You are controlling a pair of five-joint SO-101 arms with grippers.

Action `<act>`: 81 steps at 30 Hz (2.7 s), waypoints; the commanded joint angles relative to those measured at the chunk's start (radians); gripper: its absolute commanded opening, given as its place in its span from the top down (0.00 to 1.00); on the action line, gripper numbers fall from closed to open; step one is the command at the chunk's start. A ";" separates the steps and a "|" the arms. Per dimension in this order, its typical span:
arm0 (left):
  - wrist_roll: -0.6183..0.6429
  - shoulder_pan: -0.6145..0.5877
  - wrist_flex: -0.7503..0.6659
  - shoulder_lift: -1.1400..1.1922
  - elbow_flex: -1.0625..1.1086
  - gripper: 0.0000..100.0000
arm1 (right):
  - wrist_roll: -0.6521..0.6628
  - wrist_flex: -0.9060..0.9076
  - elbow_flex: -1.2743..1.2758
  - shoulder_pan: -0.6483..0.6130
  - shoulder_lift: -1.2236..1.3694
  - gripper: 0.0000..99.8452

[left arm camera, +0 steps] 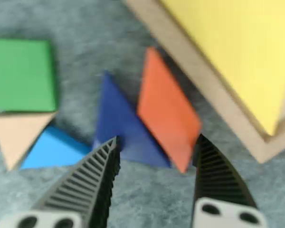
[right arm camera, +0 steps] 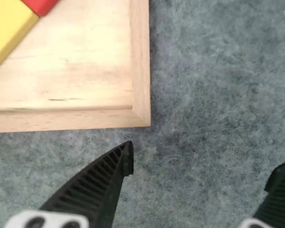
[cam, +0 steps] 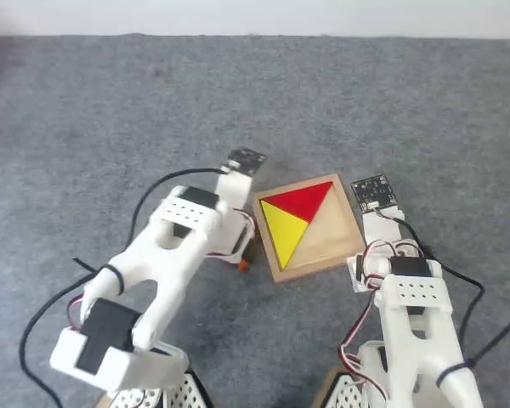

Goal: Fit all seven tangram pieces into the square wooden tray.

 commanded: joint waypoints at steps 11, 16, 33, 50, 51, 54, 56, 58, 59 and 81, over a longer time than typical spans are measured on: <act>0.008 0.021 -0.034 -0.048 -0.033 0.76 | 0.012 -0.012 -0.009 0.002 -0.019 0.57; 0.037 0.135 -0.031 -0.038 -0.074 0.76 | 0.012 -0.016 -0.008 0.001 -0.019 0.57; 0.034 -0.032 0.002 0.212 -0.193 0.76 | 0.012 -0.008 -0.008 -0.001 -0.019 0.57; 0.008 0.094 0.129 0.195 -0.159 0.76 | 0.012 -0.012 -0.009 0.001 -0.019 0.57; 0.008 0.078 0.129 0.189 -0.159 0.76 | 0.012 -0.012 -0.009 0.001 -0.019 0.57; 0.008 0.037 0.141 0.189 -0.165 0.76 | 0.012 -0.012 -0.009 0.001 -0.019 0.57; 0.008 0.023 0.143 0.189 -0.159 0.76 | 0.012 -0.012 -0.009 0.001 -0.019 0.57; 0.008 0.015 0.141 0.195 -0.159 0.76 | 0.012 -0.013 -0.009 0.001 -0.019 0.57; 0.008 0.012 0.138 0.195 -0.159 0.76 | 0.012 -0.013 -0.009 0.001 -0.019 0.57; -0.063 0.089 0.123 0.186 -0.125 0.76 | 0.012 -0.004 -0.008 0.002 -0.019 0.57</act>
